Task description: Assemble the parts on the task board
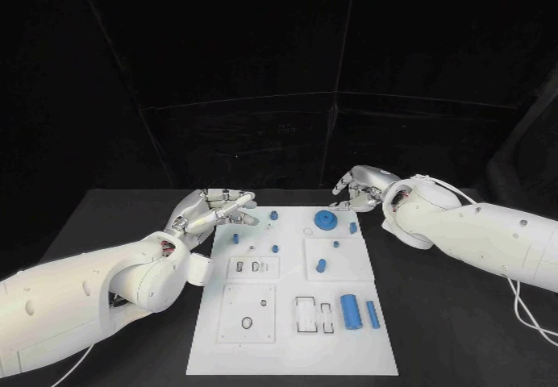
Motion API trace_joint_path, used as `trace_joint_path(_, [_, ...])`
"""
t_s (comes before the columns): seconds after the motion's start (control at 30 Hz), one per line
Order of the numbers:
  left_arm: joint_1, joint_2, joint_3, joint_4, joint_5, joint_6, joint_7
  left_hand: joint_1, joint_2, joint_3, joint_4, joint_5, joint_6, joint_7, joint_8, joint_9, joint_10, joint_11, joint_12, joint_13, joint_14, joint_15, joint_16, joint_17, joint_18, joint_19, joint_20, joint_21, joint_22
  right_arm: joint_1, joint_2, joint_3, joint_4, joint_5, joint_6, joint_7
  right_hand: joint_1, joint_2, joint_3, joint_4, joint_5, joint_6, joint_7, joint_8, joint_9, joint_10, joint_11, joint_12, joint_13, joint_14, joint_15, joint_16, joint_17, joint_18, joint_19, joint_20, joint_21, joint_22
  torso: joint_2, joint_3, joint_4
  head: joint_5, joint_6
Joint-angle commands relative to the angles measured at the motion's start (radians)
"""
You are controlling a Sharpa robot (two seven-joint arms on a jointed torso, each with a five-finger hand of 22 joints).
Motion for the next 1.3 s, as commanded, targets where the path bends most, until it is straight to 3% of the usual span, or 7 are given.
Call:
trace_joint_path(0.03, [0.002, 0.003, 0.001, 0.0, -0.004, 0.019, 0.002, 0.0, 0.009, 0.001, -0.008, 0.0, 0.001, 0.004, -0.007, -0.002, 0.003, 0.001, -0.005, -0.001, 0.002, 0.0, -0.004, 0.002, 0.006, 0.007, 0.003, -0.005, -0.001, 0.003, -0.001, 0.001, 0.004, 0.042, 0.101, -0.056, 0.022, -0.001, -0.048, 0.025, -0.002, -0.016, 0.005, 0.011, -0.001, -0.011, 0.007, 0.069, 0.086, 0.057, 0.01, 0.02, 0.03, -0.013, 0.007, 0.005, 0.012, 0.022, 0.0, -0.0011, -0.0061, -0.001, -0.001])
trace_joint_path(0.17, [0.001, 0.006, 0.001, -0.004, -0.004, 0.021, -0.001, 0.0, 0.009, 0.001, -0.008, 0.0, 0.001, 0.004, -0.007, -0.002, 0.003, 0.001, -0.005, -0.001, 0.002, 0.0, -0.004, 0.002, 0.006, 0.007, 0.003, -0.005, -0.001, 0.003, 0.007, 0.002, 0.0, 0.017, 0.13, -0.068, 0.061, 0.005, -0.097, 0.052, -0.006, -0.035, 0.011, 0.018, -0.001, -0.006, 0.014, 0.142, 0.178, 0.059, 0.015, 0.037, 0.058, -0.017, 0.016, 0.012, 0.026, 0.049, 0.001, -0.0006, -0.0045, -0.002, -0.003])
trace_joint_path(0.4, [0.001, 0.01, 0.001, -0.011, -0.003, 0.023, -0.001, 0.002, 0.01, 0.002, -0.01, 0.0, 0.002, 0.003, -0.007, -0.002, 0.004, 0.001, -0.006, -0.001, 0.001, 0.0, -0.004, 0.003, 0.006, 0.007, 0.002, -0.006, -0.001, 0.003, 0.037, 0.002, -0.021, -0.059, 0.16, -0.072, 0.094, 0.013, -0.119, 0.067, -0.002, -0.05, 0.015, 0.023, -0.002, 0.009, 0.017, 0.201, 0.249, 0.062, 0.018, 0.053, 0.083, -0.022, 0.026, 0.016, 0.039, 0.075, 0.001, -0.0006, -0.003, -0.006, -0.008])
trace_joint_path(0.7, [0.001, 0.014, 0.0, -0.017, -0.003, 0.026, -0.002, 0.002, 0.01, 0.002, -0.01, 0.0, 0.002, 0.003, -0.007, -0.002, 0.004, 0.001, -0.006, -0.001, 0.001, 0.0, -0.005, 0.003, 0.006, 0.007, 0.002, -0.006, -0.002, 0.002, 0.073, 0.001, -0.051, -0.126, 0.174, -0.066, 0.129, 0.021, -0.127, 0.068, -0.001, -0.061, 0.015, 0.029, -0.002, 0.021, 0.018, 0.247, 0.304, 0.064, 0.02, 0.062, 0.099, -0.023, 0.028, 0.018, 0.045, 0.085, 0.001, 0.0003, -0.0034, -0.007, -0.011])
trace_joint_path(1.3, [0.001, 0.02, 0.0, -0.024, -0.004, 0.03, -0.004, 0.004, 0.01, 0.002, -0.013, 0.0, 0.002, 0.002, -0.008, -0.002, 0.005, 0.0, -0.007, -0.001, 0.001, 0.0, -0.006, 0.004, 0.006, 0.007, 0.002, -0.007, -0.002, -0.007, 0.108, 0.0, -0.084, -0.142, 0.237, -0.049, 0.161, 0.042, -0.121, 0.053, 0.0, -0.057, 0.011, 0.04, 0.0, 0.032, 0.015, 0.283, 0.347, 0.065, 0.018, 0.069, 0.109, -0.024, 0.029, 0.017, 0.049, 0.092, 0.0, -0.0015, -0.0037, -0.006, -0.019])
